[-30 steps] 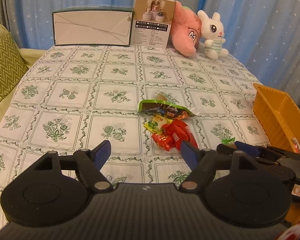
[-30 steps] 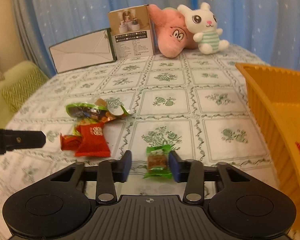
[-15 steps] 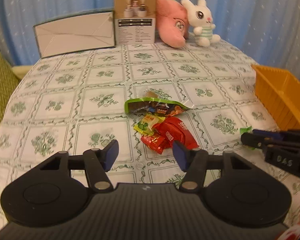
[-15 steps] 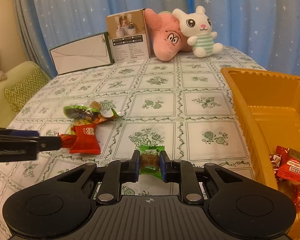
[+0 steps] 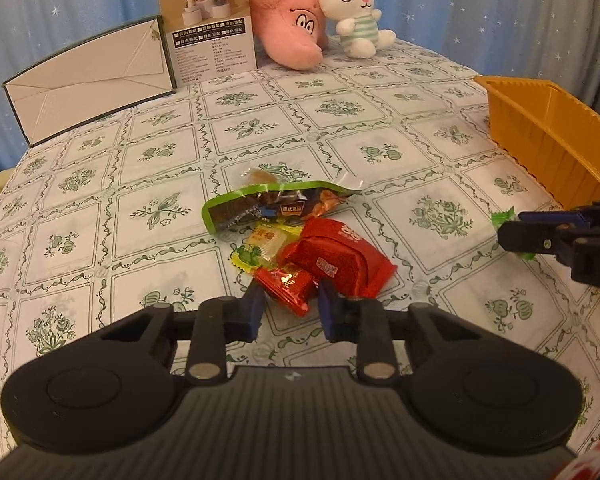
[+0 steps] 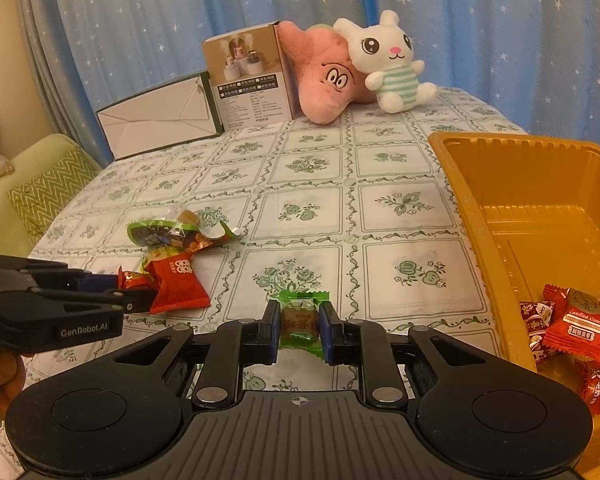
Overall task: Organize snacks
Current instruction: 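Lower the left tool onto the red snack packet and close it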
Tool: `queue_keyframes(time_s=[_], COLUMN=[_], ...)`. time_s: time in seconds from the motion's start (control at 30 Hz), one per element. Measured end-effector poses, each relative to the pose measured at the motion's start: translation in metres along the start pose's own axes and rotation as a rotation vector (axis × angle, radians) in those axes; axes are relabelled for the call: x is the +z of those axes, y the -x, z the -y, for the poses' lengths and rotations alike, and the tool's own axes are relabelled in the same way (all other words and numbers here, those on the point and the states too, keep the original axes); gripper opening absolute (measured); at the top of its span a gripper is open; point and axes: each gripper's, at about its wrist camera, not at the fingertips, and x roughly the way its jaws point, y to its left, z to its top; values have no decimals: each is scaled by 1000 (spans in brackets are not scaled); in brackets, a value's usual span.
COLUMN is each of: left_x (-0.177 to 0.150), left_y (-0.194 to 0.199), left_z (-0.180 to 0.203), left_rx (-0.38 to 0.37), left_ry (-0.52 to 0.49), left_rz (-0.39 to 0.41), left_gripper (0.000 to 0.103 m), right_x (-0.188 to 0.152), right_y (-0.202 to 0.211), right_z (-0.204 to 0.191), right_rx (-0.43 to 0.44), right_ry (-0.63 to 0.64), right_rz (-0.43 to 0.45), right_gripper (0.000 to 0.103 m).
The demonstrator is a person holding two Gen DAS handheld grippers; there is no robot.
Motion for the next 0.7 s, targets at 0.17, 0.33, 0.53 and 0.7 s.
queue_keyframes(time_s=[0.17, 0.33, 0.53, 0.7], left_x=[-3, -6, -11, -14], left_y=[6, 21, 47, 63], left_z=[-4, -4, 1, 14], left_rx=[3, -2, 17, 24], left_ry=[64, 108, 148, 156], left_rz=[15, 41, 96, 133], left_gripper=[18, 18, 18, 18], right_x=[0, -2, -9, -12], right_y=[5, 11, 23, 40], right_z=[1, 2, -2, -4], right_rx=[-1, -4, 1, -3], right_ry=[-13, -23, -18, -17], right_rz=[3, 1, -1, 11], right_gripper=[20, 20, 20, 20])
